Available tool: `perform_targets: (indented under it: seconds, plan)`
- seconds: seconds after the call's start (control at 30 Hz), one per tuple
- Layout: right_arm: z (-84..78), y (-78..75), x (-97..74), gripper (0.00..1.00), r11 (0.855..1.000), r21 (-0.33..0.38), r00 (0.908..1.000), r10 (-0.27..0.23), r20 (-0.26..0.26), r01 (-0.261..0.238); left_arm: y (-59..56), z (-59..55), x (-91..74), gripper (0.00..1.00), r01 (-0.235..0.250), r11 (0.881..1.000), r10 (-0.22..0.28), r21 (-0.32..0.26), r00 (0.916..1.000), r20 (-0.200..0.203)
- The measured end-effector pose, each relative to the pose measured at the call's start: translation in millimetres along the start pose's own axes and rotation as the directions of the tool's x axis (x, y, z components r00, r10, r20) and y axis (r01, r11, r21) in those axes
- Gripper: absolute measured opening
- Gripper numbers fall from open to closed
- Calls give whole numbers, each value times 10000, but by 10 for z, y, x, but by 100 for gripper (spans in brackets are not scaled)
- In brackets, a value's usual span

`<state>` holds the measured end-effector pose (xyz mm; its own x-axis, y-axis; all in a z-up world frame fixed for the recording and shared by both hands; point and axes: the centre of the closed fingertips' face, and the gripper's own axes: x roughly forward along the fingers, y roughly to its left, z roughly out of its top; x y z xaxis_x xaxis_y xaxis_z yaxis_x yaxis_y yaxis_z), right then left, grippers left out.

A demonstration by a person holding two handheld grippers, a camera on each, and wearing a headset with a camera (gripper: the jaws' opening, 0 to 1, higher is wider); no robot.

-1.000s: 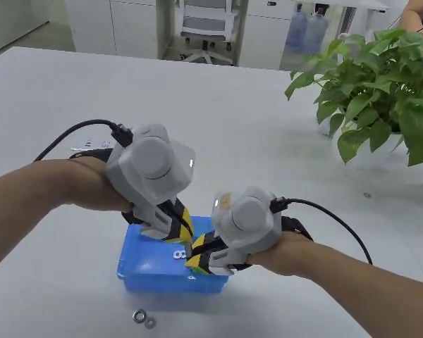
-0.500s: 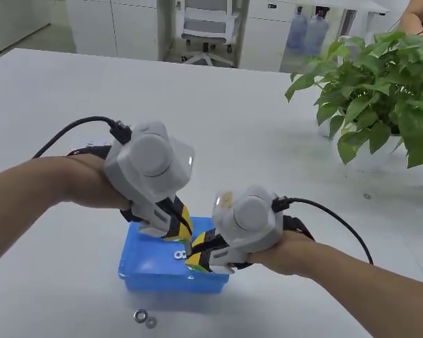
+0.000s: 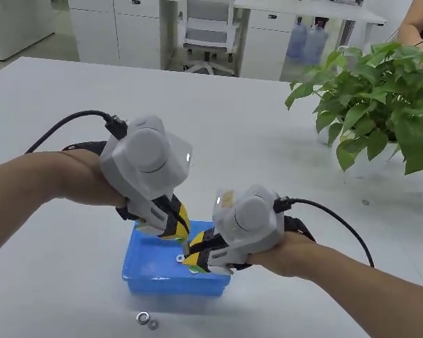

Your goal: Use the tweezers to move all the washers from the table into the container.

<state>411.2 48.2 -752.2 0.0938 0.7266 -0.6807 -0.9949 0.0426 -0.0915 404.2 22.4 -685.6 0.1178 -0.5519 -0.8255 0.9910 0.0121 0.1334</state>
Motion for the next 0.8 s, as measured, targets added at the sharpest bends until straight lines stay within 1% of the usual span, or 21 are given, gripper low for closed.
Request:
perform_targets:
  seconds: [0.3, 0.47, 0.67, 0.8]
  plan:
    - [96, 88, -19, 11, 9999, -105, 9999, -9, 149, 11, -99, 10, -110, 6, -54, 10000, 55, 52, 9999, -112]
    - [158, 166, -25, 11, 9999, -170, 9997, -1, 239, 5, -162, 12, -164, 6, -68, 10000, 68, 22, 9998, -200]
    - [212, 260, -1, 11, 9997, -227, 9994, 44, 334, -37, -246, -13, -207, 6, -38, 10000, 39, 39, 9995, -304]
    - [237, 286, 10, 11, 9996, -274, 9992, -6, 389, 17, -303, -26, -226, 6, -29, 10000, 30, 53, 9995, -319]
